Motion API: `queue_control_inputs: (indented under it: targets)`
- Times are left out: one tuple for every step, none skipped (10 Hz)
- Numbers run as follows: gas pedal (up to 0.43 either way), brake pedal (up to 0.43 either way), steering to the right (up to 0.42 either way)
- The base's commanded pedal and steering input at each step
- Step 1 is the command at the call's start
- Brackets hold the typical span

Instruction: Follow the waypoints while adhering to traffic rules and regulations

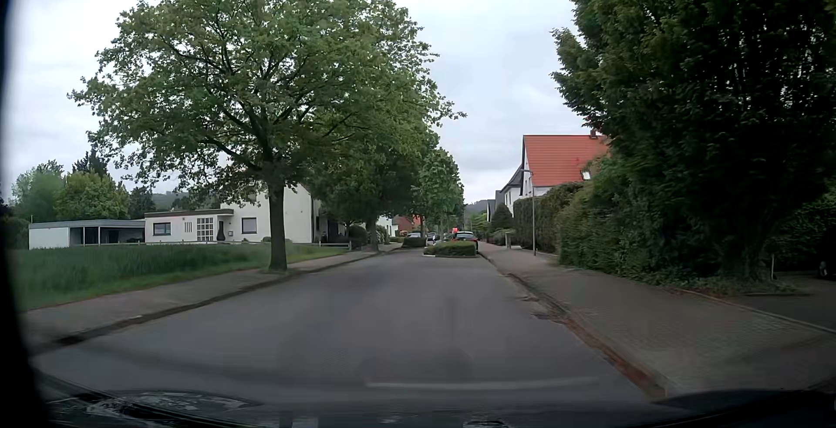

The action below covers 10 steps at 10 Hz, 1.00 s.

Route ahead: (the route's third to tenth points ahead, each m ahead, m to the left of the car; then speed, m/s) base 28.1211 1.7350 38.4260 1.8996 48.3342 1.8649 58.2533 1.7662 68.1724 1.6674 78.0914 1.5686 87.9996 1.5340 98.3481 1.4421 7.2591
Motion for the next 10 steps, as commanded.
queue_control_inputs:
  targets:
    - [0.169, 0.0, -0.05]
    - [0.169, 0.0, -0.054]
    - [0.169, 0.0, -0.06]
    - [0.177, 0.0, -0.065]
    - [0.177, 0.0, -0.068]
    - [0.177, 0.0, -0.07]
    - [0.177, 0.0, -0.07]
    - [0.177, 0.0, -0.069]
    - [0.177, 0.0, -0.068]
    - [0.177, 0.0, -0.066]
